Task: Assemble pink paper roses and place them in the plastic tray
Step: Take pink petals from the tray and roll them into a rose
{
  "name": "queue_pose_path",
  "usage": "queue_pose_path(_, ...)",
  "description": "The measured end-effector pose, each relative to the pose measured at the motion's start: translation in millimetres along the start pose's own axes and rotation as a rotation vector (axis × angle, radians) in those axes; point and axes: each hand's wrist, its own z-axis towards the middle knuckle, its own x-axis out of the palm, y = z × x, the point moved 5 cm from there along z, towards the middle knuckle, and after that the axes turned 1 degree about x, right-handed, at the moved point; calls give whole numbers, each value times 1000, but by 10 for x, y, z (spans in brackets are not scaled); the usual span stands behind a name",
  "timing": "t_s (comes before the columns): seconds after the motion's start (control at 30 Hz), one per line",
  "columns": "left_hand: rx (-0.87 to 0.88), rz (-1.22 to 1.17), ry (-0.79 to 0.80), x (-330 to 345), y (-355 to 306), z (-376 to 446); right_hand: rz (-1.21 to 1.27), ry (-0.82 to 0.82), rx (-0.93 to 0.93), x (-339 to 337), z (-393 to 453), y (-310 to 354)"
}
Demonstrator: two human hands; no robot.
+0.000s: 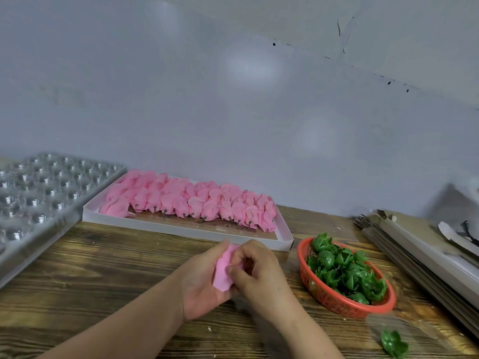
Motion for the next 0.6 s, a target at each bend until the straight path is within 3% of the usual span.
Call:
queue_pose_path(0.33, 41, 40, 125, 104, -35, -42, 163, -145, 83, -36, 0, -55)
queue_pose_path(0.5, 121, 83, 40, 98, -19, 3, 186, -193, 88, -57, -19, -31)
queue_pose_path(0.6, 166, -13, -40, 58, -69, 23, 172, -358, 31, -131, -53, -4)
